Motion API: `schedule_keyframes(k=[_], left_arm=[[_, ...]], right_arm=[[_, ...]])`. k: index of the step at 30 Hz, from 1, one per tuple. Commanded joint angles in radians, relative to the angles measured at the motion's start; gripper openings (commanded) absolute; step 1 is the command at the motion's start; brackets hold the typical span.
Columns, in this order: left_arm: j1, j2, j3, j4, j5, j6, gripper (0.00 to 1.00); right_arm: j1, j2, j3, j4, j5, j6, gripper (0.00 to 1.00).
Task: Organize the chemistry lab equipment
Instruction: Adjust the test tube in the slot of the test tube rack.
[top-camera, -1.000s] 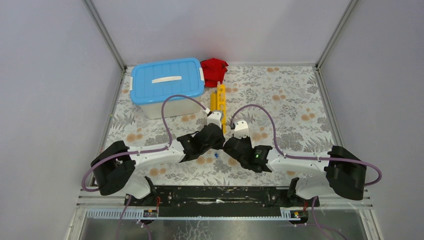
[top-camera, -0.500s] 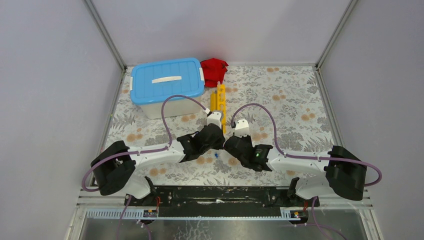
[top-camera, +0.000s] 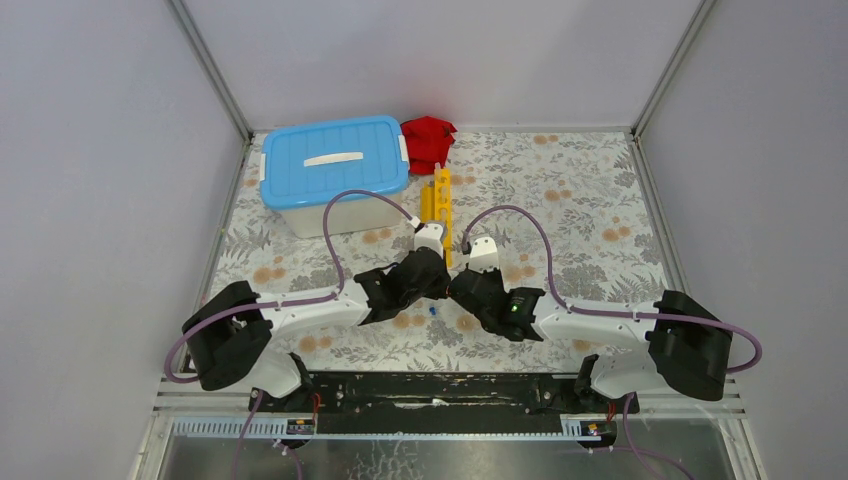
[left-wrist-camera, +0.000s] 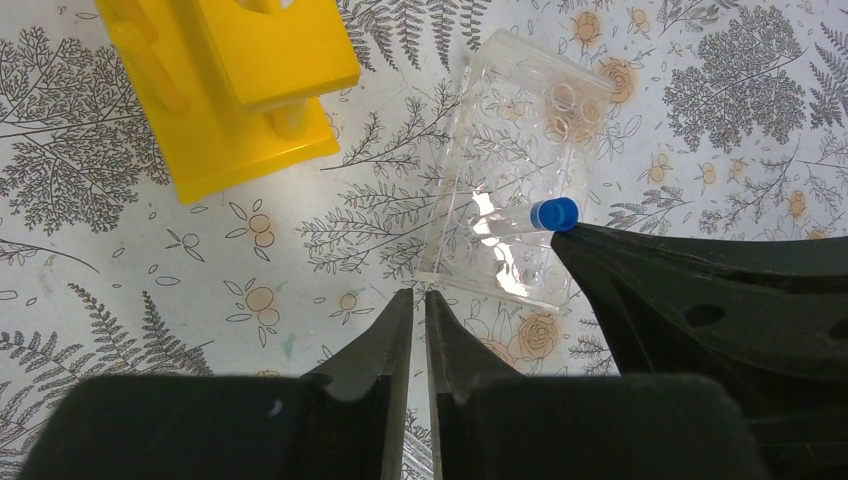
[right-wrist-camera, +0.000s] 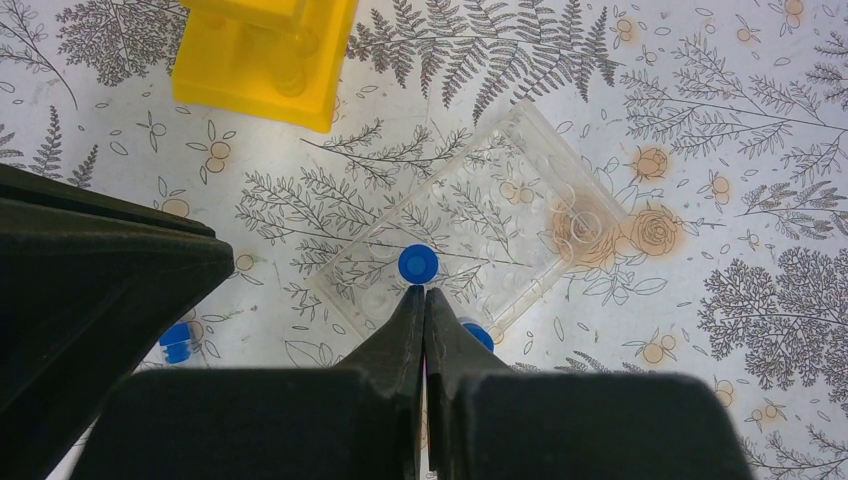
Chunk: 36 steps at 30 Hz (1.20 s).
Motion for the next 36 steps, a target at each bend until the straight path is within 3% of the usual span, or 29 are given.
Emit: schedule_keyframes(k=[1,36], left_arm=[[0.006,0.007,-0.002,0.06,-0.001,-0.011,0.16],[0.009,-0.003,0.012,0.046,0.006,-0.014,0.16]], right_arm=[[-0.005,-0.013,0.017,0.024,0.01,-0.01,0.0],[0.037,-0.161,-0.002,-0.15,-0.025,0.085,0.0]])
